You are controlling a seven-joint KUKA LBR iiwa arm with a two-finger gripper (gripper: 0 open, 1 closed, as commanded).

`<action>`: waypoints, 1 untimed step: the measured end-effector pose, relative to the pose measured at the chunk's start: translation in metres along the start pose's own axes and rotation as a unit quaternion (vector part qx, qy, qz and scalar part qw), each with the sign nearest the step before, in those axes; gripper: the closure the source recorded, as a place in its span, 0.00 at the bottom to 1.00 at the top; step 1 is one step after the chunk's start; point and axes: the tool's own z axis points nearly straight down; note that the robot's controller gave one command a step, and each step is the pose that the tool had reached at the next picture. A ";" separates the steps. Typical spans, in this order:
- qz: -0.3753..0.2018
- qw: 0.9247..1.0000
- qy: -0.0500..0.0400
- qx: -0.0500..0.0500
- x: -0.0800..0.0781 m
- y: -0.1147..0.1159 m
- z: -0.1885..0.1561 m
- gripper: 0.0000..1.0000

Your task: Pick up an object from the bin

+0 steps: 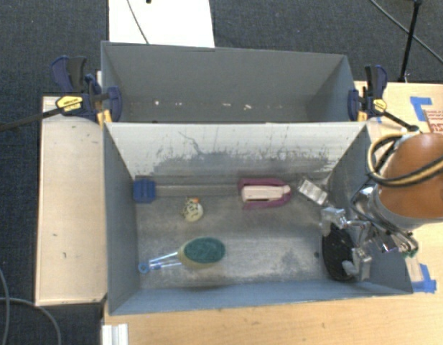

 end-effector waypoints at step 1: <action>-0.252 0.968 -0.004 -0.005 -0.021 -0.011 0.028 0.00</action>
Offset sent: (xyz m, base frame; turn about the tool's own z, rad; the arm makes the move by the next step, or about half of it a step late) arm 0.0172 -0.0141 -0.0356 -0.5098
